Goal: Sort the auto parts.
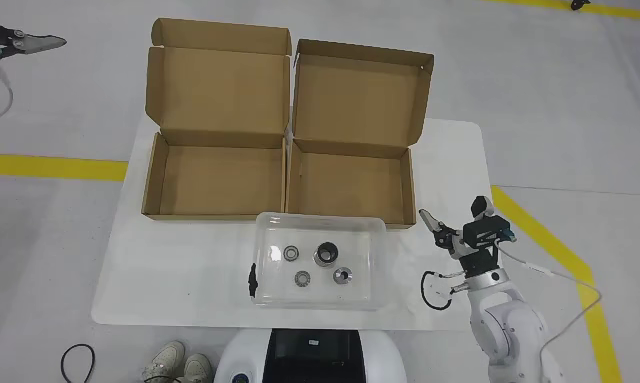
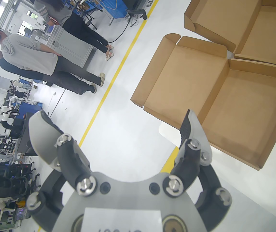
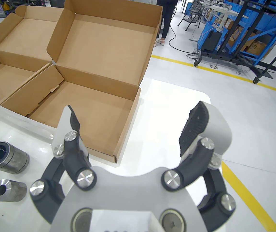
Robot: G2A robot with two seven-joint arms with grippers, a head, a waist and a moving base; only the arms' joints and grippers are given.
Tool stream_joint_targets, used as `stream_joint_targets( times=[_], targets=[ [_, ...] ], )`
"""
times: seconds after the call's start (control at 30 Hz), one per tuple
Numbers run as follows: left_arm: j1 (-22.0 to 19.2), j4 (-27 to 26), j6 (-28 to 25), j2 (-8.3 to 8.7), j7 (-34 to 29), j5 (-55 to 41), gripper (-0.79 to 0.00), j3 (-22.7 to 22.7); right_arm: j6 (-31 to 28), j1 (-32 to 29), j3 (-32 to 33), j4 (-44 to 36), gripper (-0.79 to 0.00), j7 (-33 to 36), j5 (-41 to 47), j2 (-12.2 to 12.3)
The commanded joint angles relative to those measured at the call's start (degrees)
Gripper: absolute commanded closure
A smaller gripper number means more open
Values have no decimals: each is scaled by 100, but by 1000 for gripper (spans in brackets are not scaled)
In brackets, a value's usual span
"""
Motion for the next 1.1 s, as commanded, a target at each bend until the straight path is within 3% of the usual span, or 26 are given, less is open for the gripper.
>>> stream_joint_targets(
  times=[0.0, 0.9, 1.07],
  targets=[
    [0, 0, 0, 0, 0, 0, -784, 0, 0, 0, 0, 0, -785, 0, 0, 0],
    [0, 0, 0, 0, 0, 0, -785, 0, 0, 0, 0, 0, -785, 0, 0, 0],
    [0, 0, 0, 0, 0, 0, -785, 0, -372, 225, -115, -3, -785, 196, -166, 32]
  ],
)
